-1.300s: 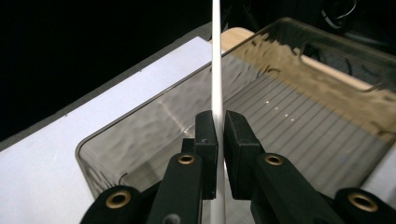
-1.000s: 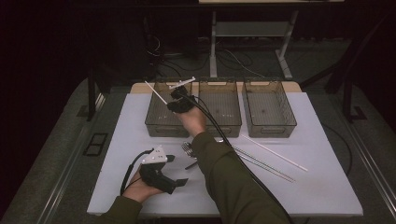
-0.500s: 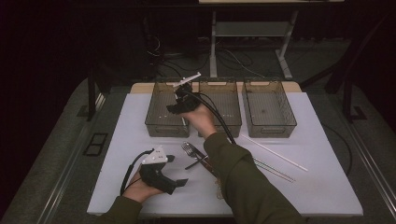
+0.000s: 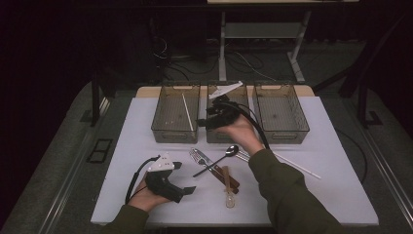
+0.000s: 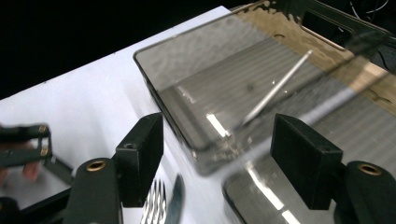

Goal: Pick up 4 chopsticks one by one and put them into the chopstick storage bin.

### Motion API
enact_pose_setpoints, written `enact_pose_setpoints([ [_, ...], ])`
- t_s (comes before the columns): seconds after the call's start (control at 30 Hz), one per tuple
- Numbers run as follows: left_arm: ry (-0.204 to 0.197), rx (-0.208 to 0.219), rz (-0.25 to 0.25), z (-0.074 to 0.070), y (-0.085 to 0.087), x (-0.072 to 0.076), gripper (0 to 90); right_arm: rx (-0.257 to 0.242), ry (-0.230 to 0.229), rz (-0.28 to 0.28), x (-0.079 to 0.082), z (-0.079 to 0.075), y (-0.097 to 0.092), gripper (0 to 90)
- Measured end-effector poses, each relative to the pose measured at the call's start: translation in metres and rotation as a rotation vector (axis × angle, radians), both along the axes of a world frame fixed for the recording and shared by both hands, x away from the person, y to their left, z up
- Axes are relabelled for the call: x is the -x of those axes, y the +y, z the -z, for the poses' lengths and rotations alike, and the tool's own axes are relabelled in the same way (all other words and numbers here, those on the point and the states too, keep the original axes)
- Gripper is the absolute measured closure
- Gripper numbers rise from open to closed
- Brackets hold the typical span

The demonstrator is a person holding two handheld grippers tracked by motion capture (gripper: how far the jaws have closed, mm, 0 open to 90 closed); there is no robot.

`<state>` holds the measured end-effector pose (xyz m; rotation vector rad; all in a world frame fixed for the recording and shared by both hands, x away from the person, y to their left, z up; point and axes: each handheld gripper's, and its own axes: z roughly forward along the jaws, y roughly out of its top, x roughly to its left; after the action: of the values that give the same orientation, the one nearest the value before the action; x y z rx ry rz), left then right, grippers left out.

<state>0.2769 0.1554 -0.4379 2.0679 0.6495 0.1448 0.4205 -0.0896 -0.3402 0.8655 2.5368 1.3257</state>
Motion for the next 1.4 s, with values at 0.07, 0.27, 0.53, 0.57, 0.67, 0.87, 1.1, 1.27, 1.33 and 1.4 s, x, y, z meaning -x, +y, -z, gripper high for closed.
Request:
enact_pose_setpoints([
  [0.07, 0.002, -0.001, 0.001, 0.0, 0.0, 0.0, 0.0, -0.004, -0.003, -0.002, 0.004, 0.0, -0.01, 33.3],
  [0.27, 0.006, 0.005, -0.005, 0.001, 0.001, 0.0, 0.0, -0.017, -0.013, -0.007, 0.013, 0.003, -0.042, 33.1],
  [0.53, 0.002, 0.002, -0.013, 0.002, 0.002, 0.001, 0.0, -0.033, -0.029, -0.006, 0.027, 0.009, -0.076, 33.9],
  [0.57, 0.003, 0.003, -0.013, 0.002, 0.002, 0.001, 0.0, -0.029, -0.031, -0.006, 0.029, 0.01, -0.079, 33.9],
  [0.67, 0.003, 0.001, -0.013, 0.002, 0.001, 0.0, 0.0, -0.025, -0.033, -0.005, 0.035, 0.013, -0.091, 34.6],
  [0.87, 0.005, -0.001, -0.015, 0.002, 0.001, 0.001, 0.0, -0.029, -0.018, 0.0, 0.046, 0.021, -0.115, 35.0],
  [1.1, 0.01, -0.001, -0.016, 0.003, 0.0, 0.001, 0.0, -0.014, -0.011, 0.029, 0.061, 0.033, -0.146, 35.6],
  [1.27, 0.012, -0.012, -0.016, 0.003, 0.0, 0.0, 0.0, 0.003, -0.002, 0.051, 0.07, 0.039, -0.166, 37.2],
  [1.33, 0.009, -0.013, -0.014, 0.002, 0.0, 0.001, 0.0, 0.014, 0.0, 0.061, 0.073, 0.042, -0.174, 38.2],
  [1.4, 0.006, -0.011, -0.014, 0.002, 0.0, 0.001, 0.0, 0.021, 0.004, 0.074, 0.076, 0.043, -0.182, 39.4],
])
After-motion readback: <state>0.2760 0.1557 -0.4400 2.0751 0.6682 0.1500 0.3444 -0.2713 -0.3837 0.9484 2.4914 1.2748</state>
